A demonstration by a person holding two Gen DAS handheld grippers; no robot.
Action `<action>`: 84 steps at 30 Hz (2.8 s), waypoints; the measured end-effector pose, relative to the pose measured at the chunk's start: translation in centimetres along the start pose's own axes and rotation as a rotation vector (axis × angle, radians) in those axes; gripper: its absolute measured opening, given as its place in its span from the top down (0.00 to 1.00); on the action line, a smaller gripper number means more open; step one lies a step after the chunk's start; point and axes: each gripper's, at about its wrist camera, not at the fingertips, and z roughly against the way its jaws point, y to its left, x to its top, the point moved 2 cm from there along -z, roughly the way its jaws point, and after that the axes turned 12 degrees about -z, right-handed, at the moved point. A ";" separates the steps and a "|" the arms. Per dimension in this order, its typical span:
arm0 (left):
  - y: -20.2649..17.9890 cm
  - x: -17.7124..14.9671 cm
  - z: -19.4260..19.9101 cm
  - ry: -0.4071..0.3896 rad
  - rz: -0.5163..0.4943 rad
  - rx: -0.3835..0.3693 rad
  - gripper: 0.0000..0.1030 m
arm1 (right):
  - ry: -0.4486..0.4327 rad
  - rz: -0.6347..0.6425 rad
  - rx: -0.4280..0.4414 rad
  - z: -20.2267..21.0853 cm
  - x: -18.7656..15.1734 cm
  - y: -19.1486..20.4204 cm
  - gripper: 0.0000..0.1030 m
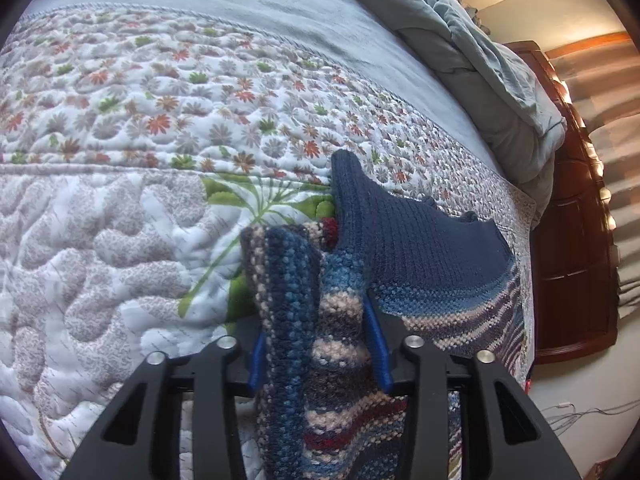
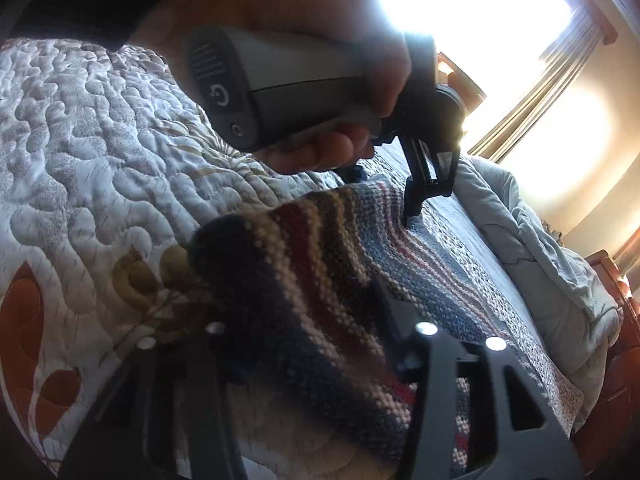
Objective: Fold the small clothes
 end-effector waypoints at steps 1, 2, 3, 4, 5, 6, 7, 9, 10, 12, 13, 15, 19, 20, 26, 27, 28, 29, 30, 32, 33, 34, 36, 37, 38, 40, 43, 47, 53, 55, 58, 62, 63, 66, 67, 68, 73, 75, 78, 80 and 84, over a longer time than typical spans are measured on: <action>-0.2 0.0 0.1 0.000 -0.002 0.011 0.66 | 0.002 -0.005 0.006 0.0 0.1 -0.2 0.68; -0.5 0.1 0.4 -0.001 -0.004 0.024 0.70 | -0.002 -0.015 0.017 0.3 0.2 -0.4 0.72; -1.0 0.3 0.6 -0.004 -0.009 0.037 0.73 | -0.008 -0.023 0.023 0.6 0.4 -0.5 0.78; -1.3 0.5 0.9 -0.008 -0.011 0.048 0.74 | -0.015 -0.027 0.025 0.9 0.5 -0.6 0.82; -1.7 0.6 1.4 -0.012 -0.011 0.060 0.76 | -0.022 -0.032 0.027 1.3 0.7 -0.9 0.83; -2.2 0.8 1.8 -0.014 -0.013 0.067 0.76 | -0.025 -0.038 0.030 1.6 0.9 -1.3 0.86; -2.6 1.0 2.0 -0.014 -0.017 0.076 0.77 | -0.027 -0.042 0.031 1.9 1.0 -1.6 0.87; -4.0 1.4 2.8 -0.014 -0.026 0.099 0.77 | -0.037 -0.073 0.040 2.9 1.6 -2.7 0.88; -4.7 1.7 3.2 -0.014 -0.031 0.110 0.77 | -0.041 -0.086 0.045 3.4 1.9 -3.1 0.89; -5.9 2.1 3.9 -0.011 -0.036 0.132 0.77 | -0.052 -0.137 0.058 4.6 2.4 -4.9 0.89; -6.6 2.3 4.2 -0.009 -0.038 0.145 0.77 | -0.058 -0.151 0.057 5.1 2.6 -5.5 0.89; -7.6 2.8 4.6 -0.011 -0.038 0.163 0.77 | -0.063 -0.193 0.063 6.2 2.9 -7.2 0.89; -10.4 3.8 5.0 -0.009 -0.049 0.198 0.77 | -0.042 -0.297 0.107 7.9 3.1 -10.4 0.89; -11.3 3.9 5.1 -0.007 -0.052 0.209 0.77 | -0.041 -0.325 0.116 8.4 3.0 -11.4 0.89; -14.9 5.1 5.6 0.007 -0.065 0.285 0.77 | -0.041 -0.533 0.232 9.9 1.6 -16.5 0.89; -15.5 5.3 5.5 0.009 -0.063 0.293 0.77 | -0.043 -0.555 0.238 10.3 1.3 -17.2 0.89; -16.0 5.4 5.5 0.010 -0.066 0.299 0.77 | -0.043 -0.565 0.240 10.5 1.1 -17.6 0.89; -16.7 5.5 5.4 0.012 -0.073 0.310 0.77 | -0.042 -0.585 0.249 10.7 0.9 -18.1 0.89; -17.3 5.7 5.3 0.014 -0.075 0.318 0.77 | -0.041 -0.603 0.259 10.7 0.6 -18.4 0.89; -18.5 6.0 5.0 0.015 -0.075 0.333 0.77 | -0.046 -0.641 0.277 11.1 0.2 -19.6 0.89; -19.1 6.1 4.9 0.016 -0.078 0.338 0.77 | -0.049 -0.652 0.280 11.3 0.1 -20.1 0.89; -19.8 6.3 4.7 0.018 -0.082 0.345 0.77 | -0.050 -0.663 0.285 11.4 0.0 -20.5 0.89; -20.8 6.7 4.6 0.024 -0.090 0.363 0.77 | -0.053 -0.696 0.304 11.6 -0.4 -21.6 0.89; -21.4 6.9 4.5 0.026 -0.094 0.372 0.77 | -0.057 -0.710 0.311 11.7 -0.6 -22.0 0.89; -22.1 7.1 4.4 0.028 -0.101 0.380 0.77 | -0.063 -0.728 0.320 11.9 -0.8 -22.7 0.89; -23.3 7.5 4.2 0.028 -0.111 0.391 0.77 | -0.069 -0.764 0.338 12.2 -1.2 -23.6 0.89; -24.9 8.1 3.6 0.033 -0.121 0.405 0.77 | -0.077 -0.799 0.344 12.4 -1.7 -25.0 0.89; -26.7 8.7 2.6 0.032 -0.128 0.397 0.77 | -0.083 -0.850 0.357 12.5 -2.5 -26.7 0.89; -28.6 9.2 0.7 0.046 -0.147 0.404 0.77 | -0.081 -0.893 0.367 12.5 -3.7 -28.3 0.89; -29.1 9.3 0.2 0.053 -0.152 0.405 0.77 | -0.078 -0.902 0.369 12.5 -4.1 -28.6 0.89; -29.8 9.6 -0.8 0.060 -0.155 0.403 0.77 | -0.073 -0.924 0.374 12.4 -4.9 -29.5 0.89; -30.9 9.8 -2.2 0.064 -0.162 0.395 0.77 | -0.072 -0.960 0.377 12.4 -6.1 -30.9 0.89; -31.2 9.9 -2.6 0.066 -0.166 0.393 0.77 | -0.072 -0.970 0.379 12.4 -6.4 -31.3 0.89; -32.3 10.0 -3.7 0.072 -0.176 0.388 0.77 | -0.069 -0.998 0.383 12.4 -7.3 -32.3 0.89; -32.7 10.0 -4.2 0.075 -0.179 0.386 0.77 | -0.067 -1.006 0.381 12.3 -7.6 -32.7 0.89; -33.1 10.0 -4.5 0.076 -0.183 0.385 0.77 | -0.066 -1.019 0.380 12.4 -8.1 -33.2 0.89; -34.7 10.0 -6.5 0.086 -0.197 0.375 0.77 | -0.052 -1.050 0.371 12.3 -9.8 -34.7 0.89; -35.4 9.9 -7.5 0.090 -0.203 0.374 0.77 | -0.044 -1.051 0.362 12.3 -10.5 -35.0 0.89; -36.2 9.8 -8.7 0.096 -0.211 0.369 0.77 | -0.037 -1.061 0.351 12.5 -11.4 -35.8 0.89; -36.9 9.9 -9.5 0.098 -0.218 0.366 0.77 | -0.035 -1.079 0.356 12.6 -12.0 -36.4 0.89; -38.3 10.0 -10.9 0.098 -0.234 0.366 0.77 | -0.030 -1.135 0.375 12.5 -13.5 -38.0 0.89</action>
